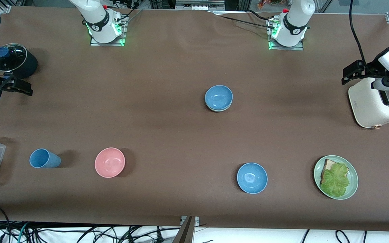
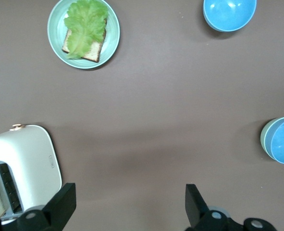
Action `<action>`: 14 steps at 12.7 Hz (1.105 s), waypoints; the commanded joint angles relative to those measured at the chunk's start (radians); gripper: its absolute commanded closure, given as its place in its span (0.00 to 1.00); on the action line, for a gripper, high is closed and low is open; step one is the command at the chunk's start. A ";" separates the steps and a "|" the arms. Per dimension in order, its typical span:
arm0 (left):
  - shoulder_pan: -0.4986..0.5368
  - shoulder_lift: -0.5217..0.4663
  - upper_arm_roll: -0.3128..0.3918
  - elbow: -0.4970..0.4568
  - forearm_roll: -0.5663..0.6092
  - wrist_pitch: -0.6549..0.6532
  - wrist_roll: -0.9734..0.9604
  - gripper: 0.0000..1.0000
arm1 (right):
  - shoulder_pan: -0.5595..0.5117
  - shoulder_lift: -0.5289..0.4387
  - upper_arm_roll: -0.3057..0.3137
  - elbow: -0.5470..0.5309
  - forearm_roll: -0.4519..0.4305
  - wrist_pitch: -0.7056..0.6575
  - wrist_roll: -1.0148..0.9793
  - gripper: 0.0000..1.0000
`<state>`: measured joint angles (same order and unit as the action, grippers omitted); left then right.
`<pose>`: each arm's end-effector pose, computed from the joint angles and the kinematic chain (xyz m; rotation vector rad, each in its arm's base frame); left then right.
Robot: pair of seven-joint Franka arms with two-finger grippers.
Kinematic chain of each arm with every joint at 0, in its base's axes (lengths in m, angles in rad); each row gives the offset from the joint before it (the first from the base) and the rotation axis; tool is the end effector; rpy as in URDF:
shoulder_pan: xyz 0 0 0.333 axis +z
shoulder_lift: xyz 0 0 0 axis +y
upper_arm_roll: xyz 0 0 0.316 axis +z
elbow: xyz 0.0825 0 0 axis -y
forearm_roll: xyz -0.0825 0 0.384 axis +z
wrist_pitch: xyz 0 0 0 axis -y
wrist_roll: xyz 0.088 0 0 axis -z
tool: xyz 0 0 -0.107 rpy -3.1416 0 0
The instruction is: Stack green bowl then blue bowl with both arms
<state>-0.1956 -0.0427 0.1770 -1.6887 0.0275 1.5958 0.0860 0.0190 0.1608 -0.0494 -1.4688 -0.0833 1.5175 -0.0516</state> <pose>0.5407 -0.0053 0.5940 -3.1179 0.1659 0.0804 0.5952 -0.0251 0.5759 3.0497 0.0330 -0.1764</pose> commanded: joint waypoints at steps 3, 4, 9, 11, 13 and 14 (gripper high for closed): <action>-0.002 0.023 -0.011 0.032 0.023 -0.005 -0.043 0.00 | 0.004 -0.015 0.005 -0.013 -0.004 0.007 -0.002 0.00; -0.002 0.023 -0.011 0.030 0.023 0.021 -0.040 0.00 | 0.004 -0.017 0.003 -0.013 -0.004 0.007 -0.002 0.00; 0.002 -0.023 -0.014 -0.042 0.020 0.046 -0.035 0.00 | 0.004 -0.015 0.005 -0.013 -0.004 0.007 -0.008 0.00; -0.002 -0.016 -0.020 -0.032 0.022 0.046 -0.040 0.00 | 0.004 -0.015 0.005 -0.013 -0.004 0.007 -0.008 0.00; -0.002 -0.016 -0.022 -0.031 0.020 0.041 -0.043 0.00 | 0.004 -0.015 0.003 -0.013 -0.004 0.007 -0.008 0.00; -0.002 -0.016 -0.022 -0.029 0.020 0.039 -0.043 0.00 | 0.004 -0.015 0.003 -0.013 -0.004 0.007 -0.008 0.00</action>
<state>-0.1932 -0.0353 0.1575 -1.7006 0.0334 1.6265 0.0538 0.0217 0.1608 -0.0474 -1.4688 -0.0833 1.5184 -0.0516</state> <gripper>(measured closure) 0.000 0.000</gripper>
